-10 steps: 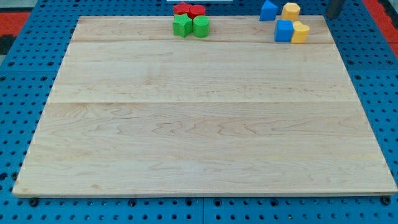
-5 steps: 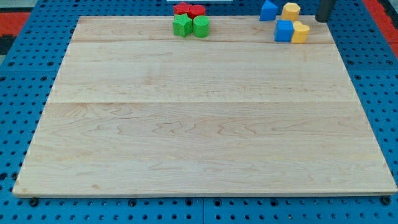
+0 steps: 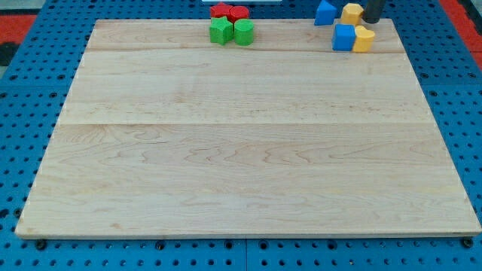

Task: Nudge the hexagon to the right of the triangle

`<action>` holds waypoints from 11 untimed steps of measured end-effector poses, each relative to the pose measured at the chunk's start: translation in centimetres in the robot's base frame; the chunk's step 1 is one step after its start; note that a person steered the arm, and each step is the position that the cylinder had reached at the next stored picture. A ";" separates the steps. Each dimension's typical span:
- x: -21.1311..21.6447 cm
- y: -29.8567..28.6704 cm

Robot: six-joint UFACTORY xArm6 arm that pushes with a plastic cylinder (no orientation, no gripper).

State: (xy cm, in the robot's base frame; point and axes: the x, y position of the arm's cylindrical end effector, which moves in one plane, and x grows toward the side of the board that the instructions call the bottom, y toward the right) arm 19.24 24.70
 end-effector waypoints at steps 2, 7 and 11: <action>1.9 0.0; -0.1 -1.5; 1.3 -2.8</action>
